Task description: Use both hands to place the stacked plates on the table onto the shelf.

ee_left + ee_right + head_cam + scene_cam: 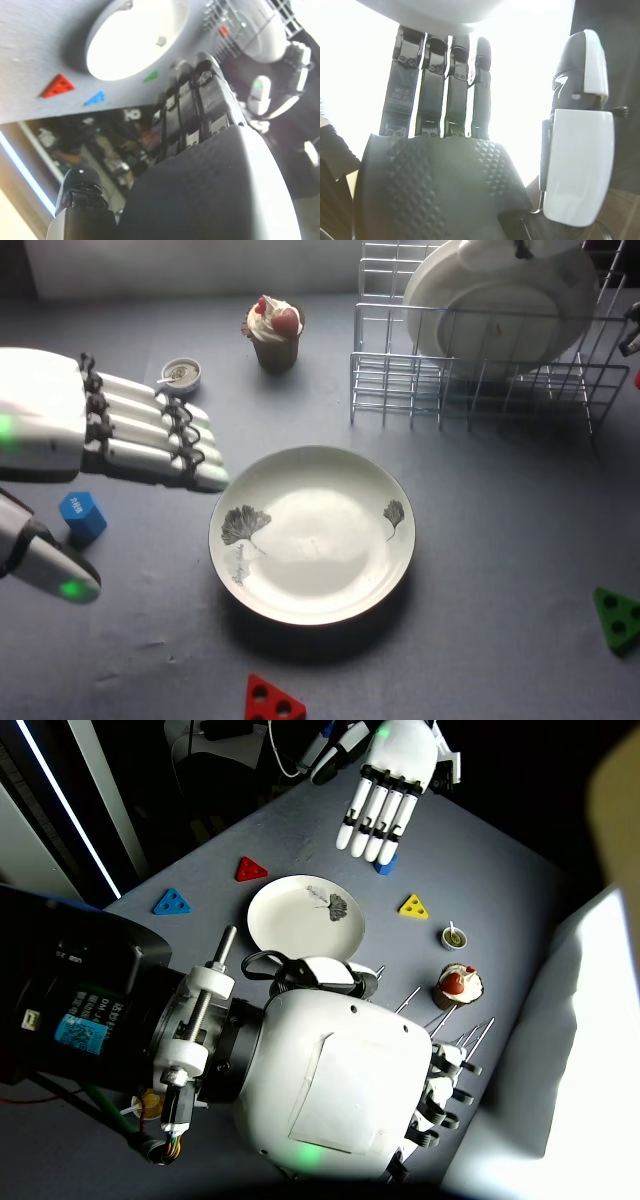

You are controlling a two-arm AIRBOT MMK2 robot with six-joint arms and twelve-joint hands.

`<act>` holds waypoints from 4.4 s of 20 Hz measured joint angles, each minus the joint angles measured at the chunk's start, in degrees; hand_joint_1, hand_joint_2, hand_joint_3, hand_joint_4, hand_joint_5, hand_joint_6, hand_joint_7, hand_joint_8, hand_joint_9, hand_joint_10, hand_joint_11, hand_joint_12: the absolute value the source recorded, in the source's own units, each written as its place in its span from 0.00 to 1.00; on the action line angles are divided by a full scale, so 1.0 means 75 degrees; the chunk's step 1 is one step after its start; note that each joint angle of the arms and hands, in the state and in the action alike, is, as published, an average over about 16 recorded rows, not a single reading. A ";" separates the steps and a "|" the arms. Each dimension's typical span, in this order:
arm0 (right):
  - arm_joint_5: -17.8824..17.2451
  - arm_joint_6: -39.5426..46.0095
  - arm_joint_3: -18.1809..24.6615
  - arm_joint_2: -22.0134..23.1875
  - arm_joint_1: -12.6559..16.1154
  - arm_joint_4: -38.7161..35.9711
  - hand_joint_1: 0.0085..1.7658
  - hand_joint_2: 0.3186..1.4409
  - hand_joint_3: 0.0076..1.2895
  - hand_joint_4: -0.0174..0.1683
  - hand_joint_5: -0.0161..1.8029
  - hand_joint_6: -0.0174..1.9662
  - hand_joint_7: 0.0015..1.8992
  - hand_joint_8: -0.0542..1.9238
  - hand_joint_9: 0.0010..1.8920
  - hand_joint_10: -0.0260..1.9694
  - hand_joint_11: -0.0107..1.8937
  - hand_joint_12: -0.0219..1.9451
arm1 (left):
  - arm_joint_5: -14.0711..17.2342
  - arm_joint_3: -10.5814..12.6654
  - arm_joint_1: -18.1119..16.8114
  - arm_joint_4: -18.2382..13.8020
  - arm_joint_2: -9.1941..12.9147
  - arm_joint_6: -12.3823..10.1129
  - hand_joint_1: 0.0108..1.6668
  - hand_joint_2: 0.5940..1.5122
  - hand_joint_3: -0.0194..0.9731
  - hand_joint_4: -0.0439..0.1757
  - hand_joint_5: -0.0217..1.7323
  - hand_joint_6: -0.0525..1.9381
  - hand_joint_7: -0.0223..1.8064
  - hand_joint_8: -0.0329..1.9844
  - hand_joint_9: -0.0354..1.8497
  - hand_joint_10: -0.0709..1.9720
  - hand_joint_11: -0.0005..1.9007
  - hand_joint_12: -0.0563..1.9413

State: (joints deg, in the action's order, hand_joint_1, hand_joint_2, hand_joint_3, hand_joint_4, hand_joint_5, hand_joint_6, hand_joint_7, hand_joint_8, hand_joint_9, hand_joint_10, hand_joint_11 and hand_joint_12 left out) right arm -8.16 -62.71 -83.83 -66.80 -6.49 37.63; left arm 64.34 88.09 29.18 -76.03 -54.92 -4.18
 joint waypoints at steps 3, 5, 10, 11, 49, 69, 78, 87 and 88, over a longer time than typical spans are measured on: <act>-0.0079 0.0020 0.0058 0.0027 0.0047 -0.0271 0.53 0.52 0.00 0.08 0.37 0.02 0.35 0.04 0.36 0.02 0.42 0.02 | -0.0142 -0.0201 0.0036 -0.0146 0.0029 0.0154 0.01 0.56 0.02 0.21 0.10 0.03 0.12 0.02 0.13 0.04 0.10 0.04; -0.0203 0.0041 0.0116 0.0058 0.0062 -0.0587 0.53 0.52 0.00 0.08 0.36 0.02 0.34 0.04 0.36 0.02 0.41 0.02 | -0.0266 -0.0336 0.0062 -0.0245 0.0047 0.0260 0.01 0.56 0.02 0.21 0.10 0.03 0.12 0.02 0.13 0.04 0.10 0.04; -0.0995 0.0209 0.0467 0.0293 -0.0024 -0.2046 0.53 0.51 0.00 0.08 0.34 0.02 0.32 0.04 0.33 0.02 0.38 0.02 | -0.0606 -0.0650 0.0129 -0.0513 0.0080 0.0488 0.01 0.56 0.02 0.21 0.09 0.03 0.12 0.02 0.13 0.04 0.10 0.04; -0.1218 0.0248 0.0585 0.0373 -0.0055 -0.2422 0.53 0.51 0.00 0.08 0.33 0.02 0.31 0.04 0.32 0.02 0.37 0.02 | -0.0667 -0.0701 0.0141 -0.0560 0.0085 0.0525 0.01 0.56 0.02 0.21 0.09 0.03 0.12 0.02 0.13 0.04 0.10 0.04; -0.2260 -0.0475 0.5096 0.2892 -0.2675 -0.6351 0.62 0.49 0.00 0.11 0.08 0.02 0.05 0.04 0.06 0.02 0.09 0.02 | -0.2223 -0.1669 0.0813 -0.1156 0.0034 0.1384 0.01 0.56 0.02 0.18 0.07 0.02 0.11 0.02 0.12 0.04 0.10 0.04; -0.2278 -0.1629 0.5035 0.2021 -0.2895 -0.7826 0.64 0.51 0.00 0.11 0.10 0.02 0.07 0.03 0.08 0.02 0.11 0.02 | -0.2298 -0.1818 0.1109 -0.1977 0.0014 0.1386 0.01 0.57 0.02 0.16 0.06 0.01 0.10 0.01 0.12 0.03 0.11 0.03; -0.1898 -0.1851 0.4209 0.0875 -0.2981 -0.7968 0.66 0.51 0.00 0.11 0.12 0.02 0.08 0.04 0.08 0.02 0.11 0.02 | -0.2299 -0.1817 0.1104 -0.1979 0.0012 0.1386 0.01 0.56 0.02 0.16 0.06 0.01 0.11 0.01 0.12 0.03 0.11 0.03; -0.1755 -0.1854 0.3260 -0.0299 -0.2901 -0.7968 0.67 0.51 0.00 0.11 0.14 0.02 0.08 0.04 0.08 0.02 0.12 0.02 | -0.2287 -0.1800 0.1089 -0.1979 0.0003 0.1386 0.01 0.56 0.02 0.16 0.06 0.01 0.11 0.01 0.13 0.03 0.11 0.03; -0.1754 -0.1855 0.3165 -0.0420 -0.2878 -0.7977 0.67 0.51 0.00 0.11 0.14 0.02 0.09 0.04 0.08 0.02 0.12 0.02 | -0.2285 -0.1796 0.1087 -0.1979 0.0001 0.1386 0.01 0.56 0.02 0.16 0.06 0.01 0.11 0.01 0.13 0.03 0.11 0.03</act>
State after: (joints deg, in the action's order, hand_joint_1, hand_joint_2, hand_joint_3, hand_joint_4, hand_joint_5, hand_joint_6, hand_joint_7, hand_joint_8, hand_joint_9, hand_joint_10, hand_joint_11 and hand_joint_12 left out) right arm -21.32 -76.62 -60.09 -69.95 -28.07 -22.19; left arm 47.21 74.62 37.33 -90.87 -54.91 6.22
